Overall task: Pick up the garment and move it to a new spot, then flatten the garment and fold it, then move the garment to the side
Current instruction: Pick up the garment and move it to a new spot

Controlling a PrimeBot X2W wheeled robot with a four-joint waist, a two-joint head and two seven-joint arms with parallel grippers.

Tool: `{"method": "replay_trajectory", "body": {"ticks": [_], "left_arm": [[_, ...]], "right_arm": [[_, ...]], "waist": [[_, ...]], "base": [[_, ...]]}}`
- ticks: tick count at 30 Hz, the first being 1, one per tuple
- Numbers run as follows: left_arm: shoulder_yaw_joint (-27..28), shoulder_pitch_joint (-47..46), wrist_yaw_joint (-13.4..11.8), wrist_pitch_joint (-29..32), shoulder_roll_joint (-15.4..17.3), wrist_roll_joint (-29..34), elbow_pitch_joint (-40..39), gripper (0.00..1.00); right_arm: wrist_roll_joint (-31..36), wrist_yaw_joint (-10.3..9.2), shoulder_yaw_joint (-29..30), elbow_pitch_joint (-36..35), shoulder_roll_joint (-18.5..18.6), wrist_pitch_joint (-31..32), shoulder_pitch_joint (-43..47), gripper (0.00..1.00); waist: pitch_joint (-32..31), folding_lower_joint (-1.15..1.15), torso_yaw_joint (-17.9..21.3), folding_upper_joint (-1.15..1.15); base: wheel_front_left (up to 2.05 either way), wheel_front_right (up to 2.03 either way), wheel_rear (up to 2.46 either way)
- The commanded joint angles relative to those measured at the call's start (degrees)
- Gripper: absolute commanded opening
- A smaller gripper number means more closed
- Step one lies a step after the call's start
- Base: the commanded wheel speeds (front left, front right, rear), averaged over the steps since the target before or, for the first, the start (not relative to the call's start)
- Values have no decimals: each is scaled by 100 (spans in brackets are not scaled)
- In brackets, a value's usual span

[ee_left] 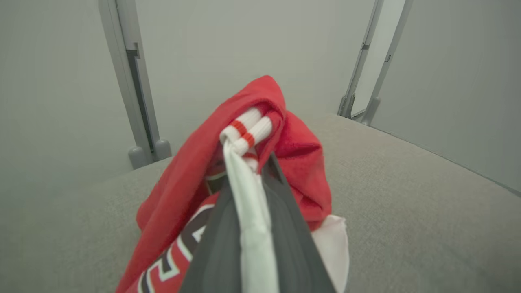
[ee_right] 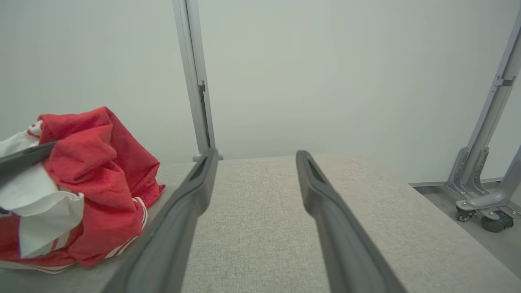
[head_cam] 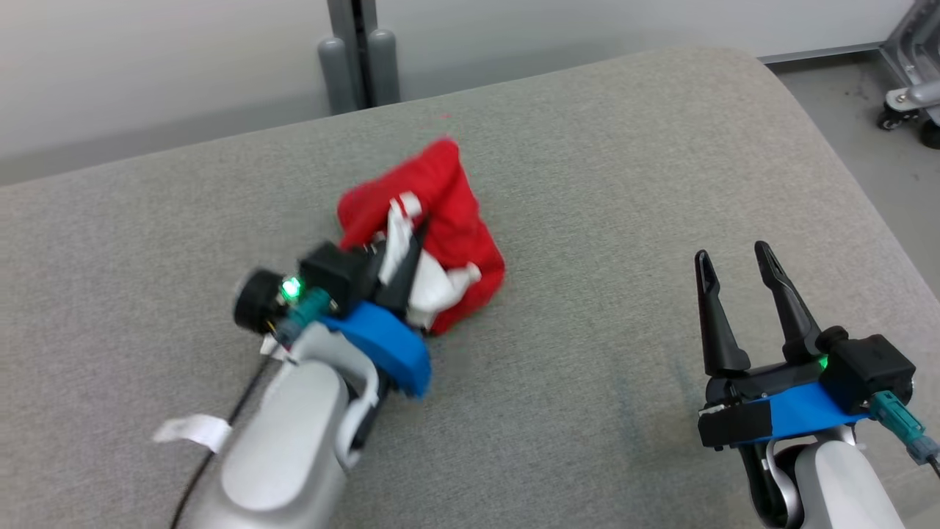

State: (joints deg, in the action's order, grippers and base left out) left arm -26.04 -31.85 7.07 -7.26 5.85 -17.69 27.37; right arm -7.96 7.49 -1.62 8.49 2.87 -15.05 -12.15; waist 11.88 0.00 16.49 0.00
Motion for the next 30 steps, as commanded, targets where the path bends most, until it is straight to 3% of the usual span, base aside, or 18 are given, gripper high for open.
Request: {"method": "replay_trajectory", "body": {"ticks": [1,4,5,6,7,13,18,30], "left_arm": [[-114,172,16,-69,-37,-36,129,0],[-387,367,34,-139,-97,-58,436,0],[-459,413,38,-173,-125,-89,517,16],[-526,438,41,-227,-155,-112,584,47],[-569,442,42,-283,-172,-117,635,100],[-670,336,-59,-639,-230,-157,510,100],[-401,479,-268,-768,-38,-138,115,100],[1015,1447,-771,-798,575,-62,-1180,100]], "right_arm": [[45,1,-11,-2,5,-23,-6,100],[54,1,-9,13,5,-22,7,100],[55,1,-17,19,5,-23,13,100],[58,1,3,32,4,-22,21,100],[65,1,-4,42,4,-23,34,100],[145,1,106,77,5,-23,139,100],[242,1,185,62,5,-22,211,100],[318,1,218,98,7,-22,351,100]], "waist": [[12,0,-70,0],[-5,0,-186,0],[-11,0,-225,0],[-26,0,-279,0],[-44,0,-325,0],[-237,0,-680,0],[-391,0,-990,0],[-699,0,-1619,0]], "base": [[0,0,0],[0,0,0],[0,0,0],[0,0,0],[0,0,0],[0,0,0],[0,0,0],[0,0,0]]}}
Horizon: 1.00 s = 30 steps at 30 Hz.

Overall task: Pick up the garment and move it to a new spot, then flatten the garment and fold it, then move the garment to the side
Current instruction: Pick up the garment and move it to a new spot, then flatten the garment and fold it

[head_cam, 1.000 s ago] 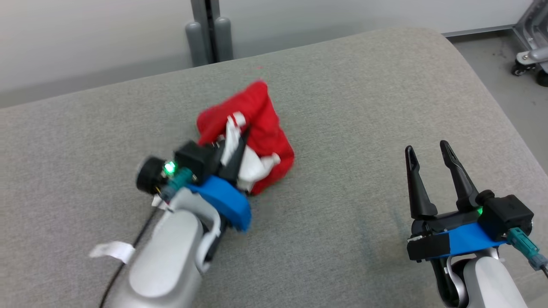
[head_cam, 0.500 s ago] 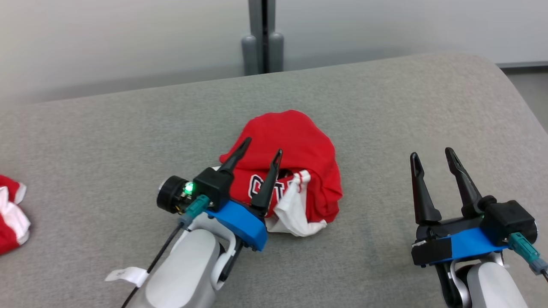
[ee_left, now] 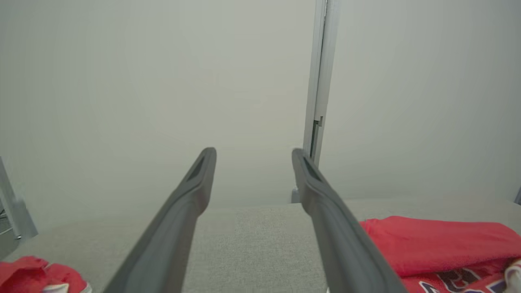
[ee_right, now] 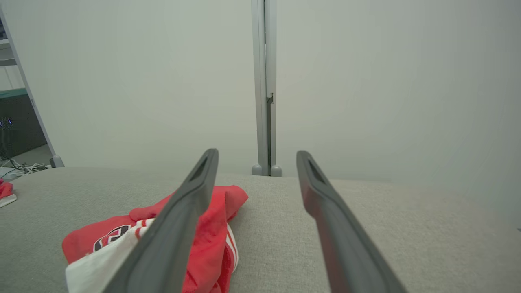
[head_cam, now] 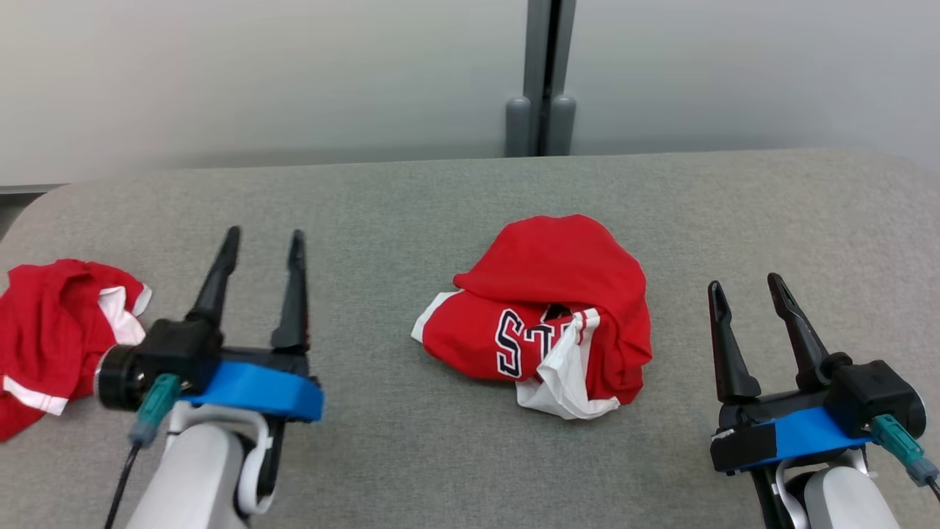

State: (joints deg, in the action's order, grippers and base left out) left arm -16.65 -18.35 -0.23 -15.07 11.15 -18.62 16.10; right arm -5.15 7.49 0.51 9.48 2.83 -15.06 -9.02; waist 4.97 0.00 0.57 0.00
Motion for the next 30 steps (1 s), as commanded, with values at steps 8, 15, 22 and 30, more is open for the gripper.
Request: {"method": "replay_trajectory", "body": {"ticks": [8,15,22,30], "left_arm": [[758,743,-25,-18,163,197,-273,100],[1125,1141,83,-18,25,366,-306,100],[1356,1285,169,-19,-122,549,-328,100],[1526,1248,279,-19,-210,745,-300,100]], "right_arm": [[74,1,-8,77,11,-21,129,100],[97,1,13,159,11,-15,225,100],[134,1,75,193,11,30,249,100],[115,1,65,230,10,55,213,100]], "waist": [[-118,0,-248,0],[-175,0,-298,0],[-197,0,-315,0],[-189,0,-295,0]], "base": [[0,0,0],[0,0,0],[0,0,0],[0,0,0]]}}
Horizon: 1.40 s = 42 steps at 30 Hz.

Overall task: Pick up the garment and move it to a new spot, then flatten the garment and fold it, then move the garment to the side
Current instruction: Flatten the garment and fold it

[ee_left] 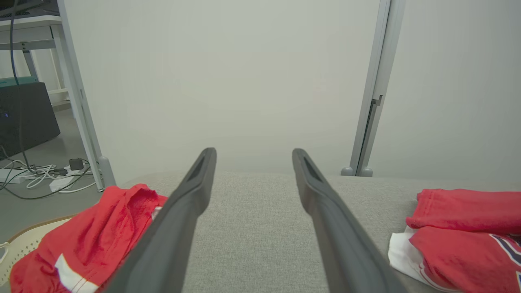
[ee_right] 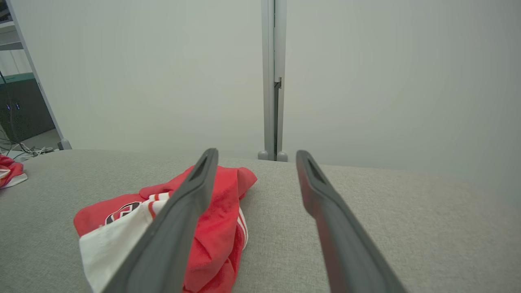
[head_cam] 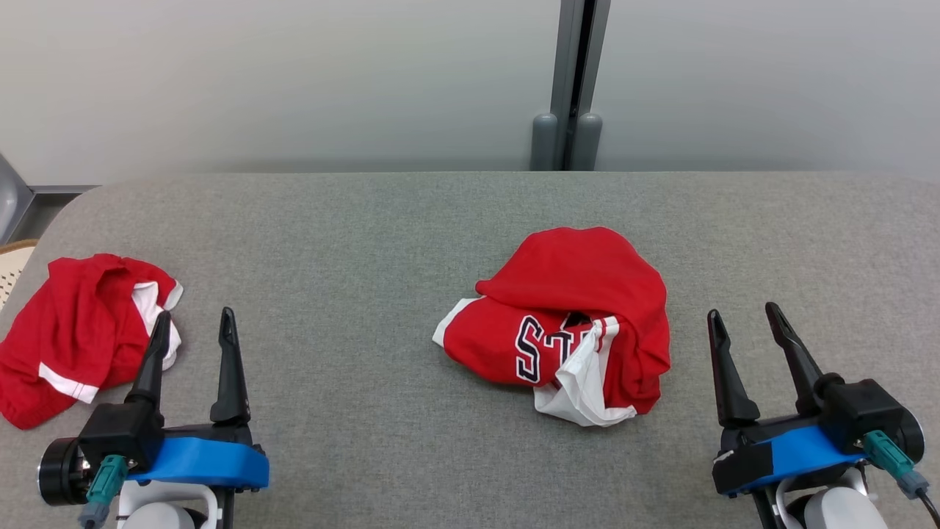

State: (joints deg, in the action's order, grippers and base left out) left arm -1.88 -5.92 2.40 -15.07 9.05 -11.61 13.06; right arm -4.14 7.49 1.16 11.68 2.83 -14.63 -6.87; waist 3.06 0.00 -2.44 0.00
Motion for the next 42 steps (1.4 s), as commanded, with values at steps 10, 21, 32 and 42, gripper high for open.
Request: {"method": "replay_trajectory", "body": {"ticks": [10,21,32,42], "left_arm": [[161,-42,136,-19,-92,185,60,100],[-1014,-486,434,29,-382,420,98,100],[-2666,-1057,509,303,-510,224,586,100],[-3604,-1574,508,360,-287,-107,1520,100]], "right_arm": [[-5,1,0,45,11,1,-37,100],[11,1,-39,45,12,-1,-122,100],[-71,1,-82,79,11,-30,-238,100],[-151,1,-116,105,10,-57,-395,100]], "waist": [[18,0,28,0],[86,0,150,0],[307,0,606,0],[650,0,1126,0]], "base": [[0,0,0],[0,0,0],[0,0,0],[0,0,0]]}}
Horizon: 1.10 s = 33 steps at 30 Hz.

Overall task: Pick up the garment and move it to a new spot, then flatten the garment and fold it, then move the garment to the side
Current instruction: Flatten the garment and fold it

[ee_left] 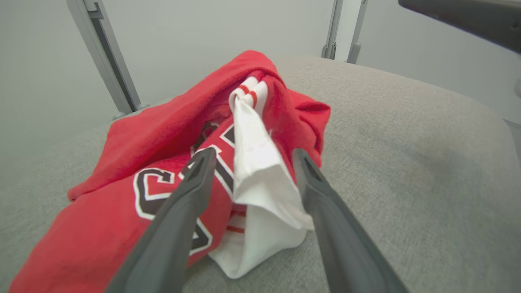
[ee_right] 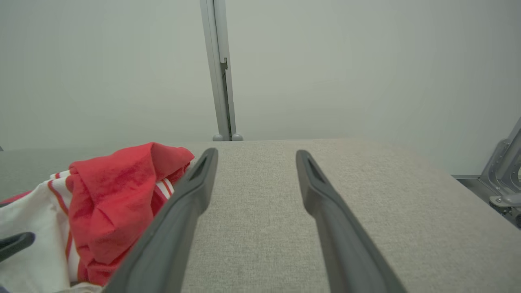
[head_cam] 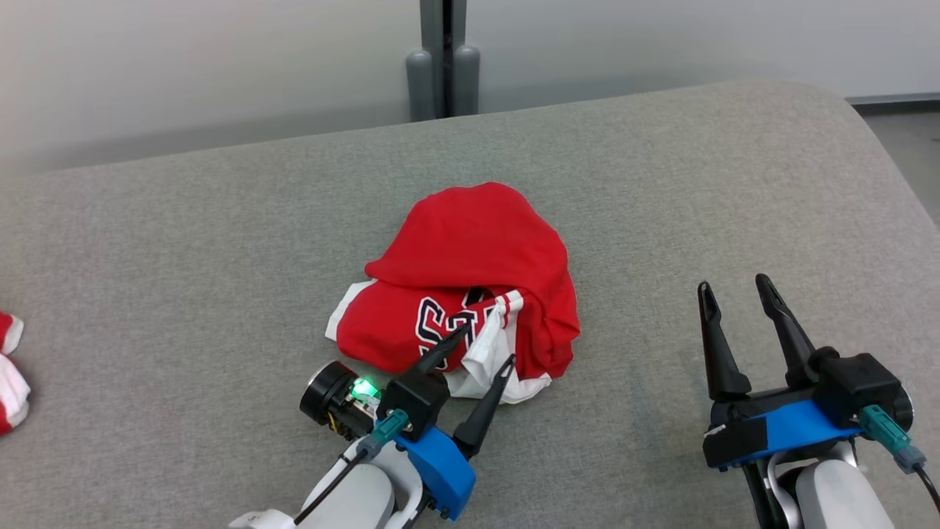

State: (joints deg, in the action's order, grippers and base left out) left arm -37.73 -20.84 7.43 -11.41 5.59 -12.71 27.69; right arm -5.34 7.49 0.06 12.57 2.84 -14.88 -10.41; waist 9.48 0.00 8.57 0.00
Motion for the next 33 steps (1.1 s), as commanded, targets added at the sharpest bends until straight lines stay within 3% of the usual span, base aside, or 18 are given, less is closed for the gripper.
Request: {"method": "replay_trajectory", "body": {"ticks": [1,7,8,9,18,26,33], "left_arm": [[-58,-116,5,-30,71,-43,157,100],[-297,-320,6,-148,40,-284,734,98],[-314,-355,6,-179,18,-353,806,40],[-363,-381,6,-194,6,-399,881,0],[-48,-682,-31,-383,-22,-795,657,0],[768,-361,-347,-387,465,-903,-270,0],[1477,324,-601,-388,898,-1148,-424,0]], "right_arm": [[-34,1,-8,18,10,-34,-68,100],[-59,1,-32,55,9,-40,-111,100],[-61,1,-29,50,9,-41,-114,100],[-61,1,-26,49,10,-42,-114,100],[34,1,99,0,10,-39,35,100],[75,1,153,-7,9,-39,142,100],[51,1,120,11,12,-38,105,100]], "waist": [[39,0,73,0],[121,0,268,0],[118,0,282,0],[111,0,293,0],[-97,0,16,0],[-248,0,-581,0],[-232,0,-979,0]], "base": [[0,0,0],[0,0,0],[0,0,0],[0,0,0],[0,0,0],[0,0,0],[0,0,0]]}}
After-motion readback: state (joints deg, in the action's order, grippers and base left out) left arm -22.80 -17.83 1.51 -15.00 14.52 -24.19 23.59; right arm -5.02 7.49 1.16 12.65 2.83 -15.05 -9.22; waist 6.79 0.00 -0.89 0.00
